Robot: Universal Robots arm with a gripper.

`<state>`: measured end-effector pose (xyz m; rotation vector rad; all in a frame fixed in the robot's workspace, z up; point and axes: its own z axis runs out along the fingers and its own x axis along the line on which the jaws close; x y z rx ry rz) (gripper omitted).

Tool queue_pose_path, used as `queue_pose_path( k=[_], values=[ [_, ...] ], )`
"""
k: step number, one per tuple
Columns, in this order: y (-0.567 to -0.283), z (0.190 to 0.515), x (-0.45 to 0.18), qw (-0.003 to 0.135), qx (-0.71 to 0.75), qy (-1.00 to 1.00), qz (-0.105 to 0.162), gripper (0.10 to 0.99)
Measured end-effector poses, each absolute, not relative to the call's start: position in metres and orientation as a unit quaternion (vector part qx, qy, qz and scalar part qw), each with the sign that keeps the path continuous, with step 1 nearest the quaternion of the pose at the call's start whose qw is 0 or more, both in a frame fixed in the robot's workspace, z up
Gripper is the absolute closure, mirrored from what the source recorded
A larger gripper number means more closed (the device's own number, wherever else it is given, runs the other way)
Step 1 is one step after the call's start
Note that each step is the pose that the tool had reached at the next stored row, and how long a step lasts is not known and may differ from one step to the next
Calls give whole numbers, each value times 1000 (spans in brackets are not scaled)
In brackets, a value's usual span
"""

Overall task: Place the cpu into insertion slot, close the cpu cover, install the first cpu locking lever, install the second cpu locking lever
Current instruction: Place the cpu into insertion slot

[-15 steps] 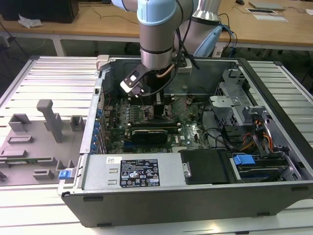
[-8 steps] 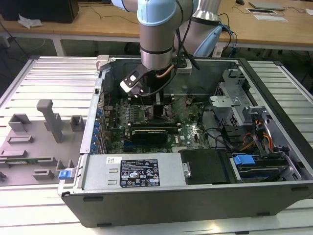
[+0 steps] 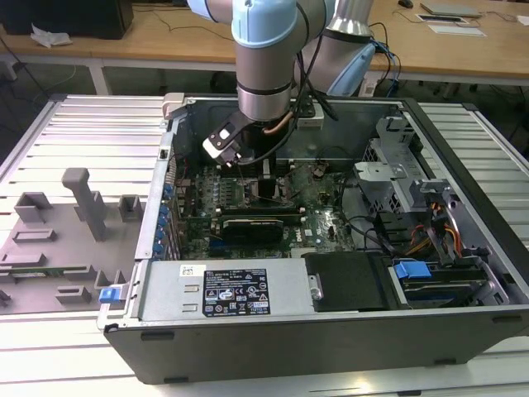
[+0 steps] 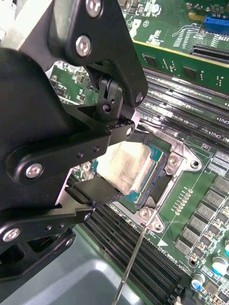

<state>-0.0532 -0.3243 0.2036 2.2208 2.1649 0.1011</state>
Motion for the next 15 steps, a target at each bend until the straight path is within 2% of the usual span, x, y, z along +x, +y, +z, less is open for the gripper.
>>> queue_pose_path(
  k=[15],
  values=[
    [-323, 202, -53, 19, 716, 697, 33, 545]
  ],
)
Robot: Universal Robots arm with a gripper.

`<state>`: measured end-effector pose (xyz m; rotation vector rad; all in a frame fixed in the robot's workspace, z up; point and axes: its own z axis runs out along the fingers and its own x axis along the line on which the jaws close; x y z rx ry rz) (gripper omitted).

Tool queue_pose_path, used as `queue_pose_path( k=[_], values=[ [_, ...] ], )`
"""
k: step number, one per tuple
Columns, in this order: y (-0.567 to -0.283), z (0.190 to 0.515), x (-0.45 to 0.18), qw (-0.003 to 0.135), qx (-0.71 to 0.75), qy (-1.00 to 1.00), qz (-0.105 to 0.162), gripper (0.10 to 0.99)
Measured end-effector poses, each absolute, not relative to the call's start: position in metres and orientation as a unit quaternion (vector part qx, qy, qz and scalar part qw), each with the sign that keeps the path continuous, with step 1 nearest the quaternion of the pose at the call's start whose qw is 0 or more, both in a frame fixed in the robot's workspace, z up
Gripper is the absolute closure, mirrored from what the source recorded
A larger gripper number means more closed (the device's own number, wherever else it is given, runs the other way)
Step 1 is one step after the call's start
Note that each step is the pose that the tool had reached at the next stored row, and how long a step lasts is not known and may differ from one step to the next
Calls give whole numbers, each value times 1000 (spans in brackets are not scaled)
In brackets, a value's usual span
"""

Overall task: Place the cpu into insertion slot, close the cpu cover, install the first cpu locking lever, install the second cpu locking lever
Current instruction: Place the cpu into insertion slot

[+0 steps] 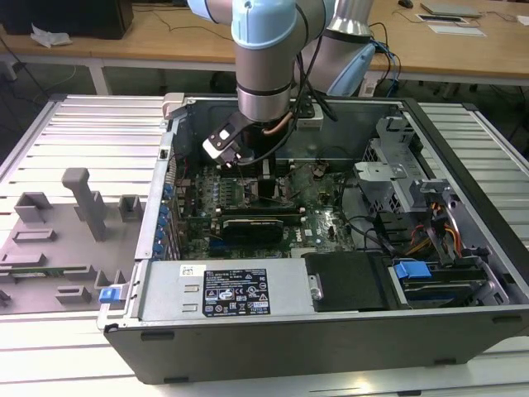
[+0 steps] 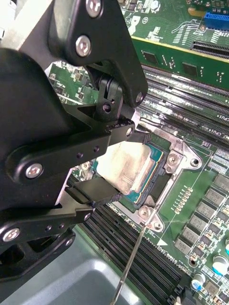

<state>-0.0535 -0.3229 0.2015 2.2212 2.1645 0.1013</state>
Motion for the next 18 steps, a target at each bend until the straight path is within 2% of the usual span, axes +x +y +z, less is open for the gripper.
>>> queue_pose_path(
  k=[9, 10, 11, 18],
  values=[
    [-323, 201, -53, 20, 711, 702, 34, 545],
    [-323, 201, -53, 20, 711, 702, 34, 537],
    [-323, 201, -53, 20, 711, 702, 34, 471],
    [-323, 201, -54, 14, 711, 701, 41, 471]
  ],
)
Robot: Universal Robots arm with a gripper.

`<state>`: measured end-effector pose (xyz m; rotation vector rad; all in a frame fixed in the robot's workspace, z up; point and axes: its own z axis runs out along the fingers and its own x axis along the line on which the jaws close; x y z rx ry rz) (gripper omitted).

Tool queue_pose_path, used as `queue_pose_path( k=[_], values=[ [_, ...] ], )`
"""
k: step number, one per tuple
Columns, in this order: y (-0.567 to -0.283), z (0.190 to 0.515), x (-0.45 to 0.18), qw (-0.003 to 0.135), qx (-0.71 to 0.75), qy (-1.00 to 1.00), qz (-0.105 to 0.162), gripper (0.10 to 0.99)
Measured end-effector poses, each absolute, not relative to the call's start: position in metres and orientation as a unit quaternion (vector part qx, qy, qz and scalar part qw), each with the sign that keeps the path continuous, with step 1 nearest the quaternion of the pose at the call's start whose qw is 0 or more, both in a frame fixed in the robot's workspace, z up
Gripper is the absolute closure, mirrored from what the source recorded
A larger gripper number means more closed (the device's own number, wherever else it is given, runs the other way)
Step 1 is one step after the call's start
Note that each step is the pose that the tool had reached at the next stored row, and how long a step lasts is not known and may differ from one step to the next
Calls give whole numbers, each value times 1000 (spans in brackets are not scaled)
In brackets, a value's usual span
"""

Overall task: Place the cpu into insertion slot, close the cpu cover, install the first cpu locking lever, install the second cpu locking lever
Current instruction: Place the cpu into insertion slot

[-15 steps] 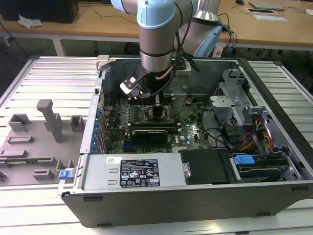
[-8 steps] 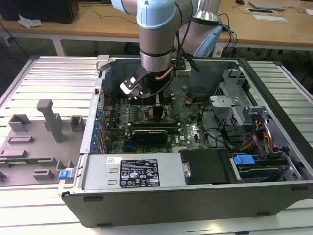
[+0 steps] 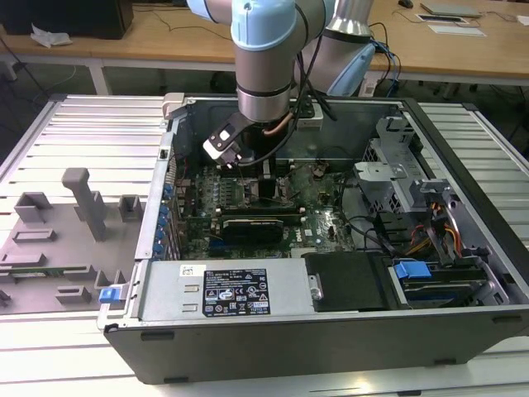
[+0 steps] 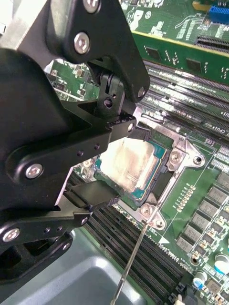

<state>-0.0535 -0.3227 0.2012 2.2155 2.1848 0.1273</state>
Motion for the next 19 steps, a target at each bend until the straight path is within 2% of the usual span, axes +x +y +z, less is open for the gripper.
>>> queue_pose_path(
  k=[17, 18, 19],
  values=[
    [-323, 209, -53, 20, 715, 698, 34, 471],
    [-323, 209, -53, 20, 715, 698, 34, 486],
    [-323, 209, -53, 20, 715, 698, 34, 553]
  ],
)
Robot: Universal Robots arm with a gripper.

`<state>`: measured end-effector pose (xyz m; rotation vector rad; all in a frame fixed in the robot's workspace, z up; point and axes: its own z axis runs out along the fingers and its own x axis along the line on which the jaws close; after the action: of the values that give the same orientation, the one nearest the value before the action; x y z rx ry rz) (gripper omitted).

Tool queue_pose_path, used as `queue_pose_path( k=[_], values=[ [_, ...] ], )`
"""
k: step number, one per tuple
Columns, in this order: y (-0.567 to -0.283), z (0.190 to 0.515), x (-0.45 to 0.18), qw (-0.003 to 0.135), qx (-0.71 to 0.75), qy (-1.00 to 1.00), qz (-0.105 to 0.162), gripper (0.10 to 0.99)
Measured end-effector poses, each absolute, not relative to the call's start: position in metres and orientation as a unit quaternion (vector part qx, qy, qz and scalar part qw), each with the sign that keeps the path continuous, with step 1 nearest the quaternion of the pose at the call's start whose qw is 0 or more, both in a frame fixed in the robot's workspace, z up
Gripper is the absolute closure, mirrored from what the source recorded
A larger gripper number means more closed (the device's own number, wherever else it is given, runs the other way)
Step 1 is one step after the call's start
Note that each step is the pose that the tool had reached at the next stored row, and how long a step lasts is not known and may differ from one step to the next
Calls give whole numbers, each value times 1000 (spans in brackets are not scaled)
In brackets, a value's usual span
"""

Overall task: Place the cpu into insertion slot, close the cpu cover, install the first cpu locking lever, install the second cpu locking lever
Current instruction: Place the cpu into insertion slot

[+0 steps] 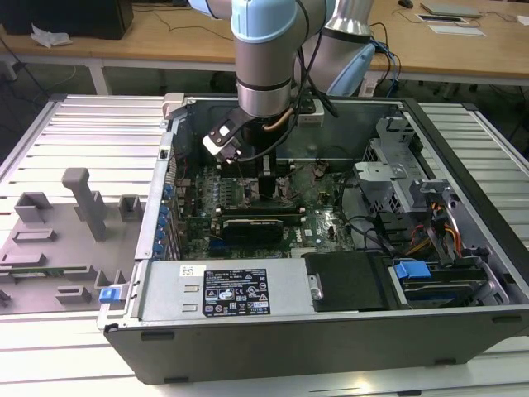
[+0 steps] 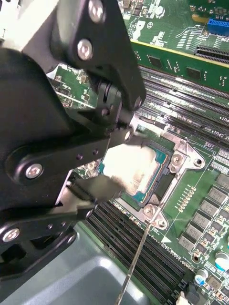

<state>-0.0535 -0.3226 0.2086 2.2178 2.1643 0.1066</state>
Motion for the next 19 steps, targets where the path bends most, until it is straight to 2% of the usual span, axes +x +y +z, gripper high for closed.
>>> queue_pose_path(
  k=[4, 5, 6, 7, 19],
  values=[
    [-323, 209, -53, 20, 715, 698, 34, 796],
    [-323, 209, -53, 20, 715, 698, 34, 796],
    [-323, 209, -53, 20, 715, 698, 34, 918],
    [-323, 209, -53, 21, 715, 698, 34, 980],
    [-323, 214, -53, 25, 715, 698, 30, 980]
  ],
)
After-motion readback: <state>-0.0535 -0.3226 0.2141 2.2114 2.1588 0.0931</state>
